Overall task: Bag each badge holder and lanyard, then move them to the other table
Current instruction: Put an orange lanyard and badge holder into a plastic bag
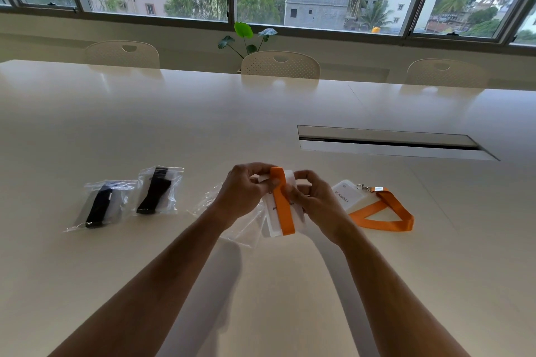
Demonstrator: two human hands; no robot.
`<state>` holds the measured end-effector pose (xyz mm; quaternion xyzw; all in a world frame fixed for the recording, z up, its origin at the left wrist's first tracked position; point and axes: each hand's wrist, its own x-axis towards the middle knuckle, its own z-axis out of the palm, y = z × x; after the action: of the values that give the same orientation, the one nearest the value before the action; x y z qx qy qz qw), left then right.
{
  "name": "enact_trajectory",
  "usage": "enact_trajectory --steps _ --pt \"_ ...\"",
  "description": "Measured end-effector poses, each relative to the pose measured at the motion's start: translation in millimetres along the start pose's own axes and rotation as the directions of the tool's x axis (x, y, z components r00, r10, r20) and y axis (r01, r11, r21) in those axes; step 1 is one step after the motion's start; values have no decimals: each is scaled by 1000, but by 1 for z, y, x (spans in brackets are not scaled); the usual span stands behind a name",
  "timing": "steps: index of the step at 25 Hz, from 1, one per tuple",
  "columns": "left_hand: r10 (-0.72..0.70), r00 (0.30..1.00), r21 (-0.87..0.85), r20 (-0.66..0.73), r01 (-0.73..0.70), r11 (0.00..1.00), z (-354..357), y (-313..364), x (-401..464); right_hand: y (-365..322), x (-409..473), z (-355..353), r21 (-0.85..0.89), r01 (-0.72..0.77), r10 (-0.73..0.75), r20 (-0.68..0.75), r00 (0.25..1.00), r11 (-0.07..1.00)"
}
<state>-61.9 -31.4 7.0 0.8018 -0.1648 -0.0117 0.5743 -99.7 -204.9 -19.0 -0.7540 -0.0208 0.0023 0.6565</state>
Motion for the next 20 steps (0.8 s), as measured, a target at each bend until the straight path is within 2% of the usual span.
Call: enact_trajectory --steps 2,8,10,12,15,17,20 --pt "-25 1000 -10 2 25 1000 4 -4 -2 3 2 3 -68 -10 6 -53 999 998" --pt "-174 984 -118 -43 168 979 9 -17 1 13 5 4 -62 -60 54 -93 994 996" --pt "-174 981 -87 -87 166 982 7 -21 3 15 7 3 -52 -97 88 -141 986 994" --pt "-108 979 107 -170 127 986 0 -30 6 17 10 2 -50 -141 127 -220 967 989" --pt "-20 965 388 -261 124 913 -17 -42 9 21 12 2 -63 -203 177 -283 943 977" --pt "-15 963 556 -270 169 814 -28 -47 13 24 14 3 -87 -231 193 -316 929 969" --pt "-95 969 776 -226 239 584 -42 -51 18 27 18 5 -188 -248 169 -356 919 950"
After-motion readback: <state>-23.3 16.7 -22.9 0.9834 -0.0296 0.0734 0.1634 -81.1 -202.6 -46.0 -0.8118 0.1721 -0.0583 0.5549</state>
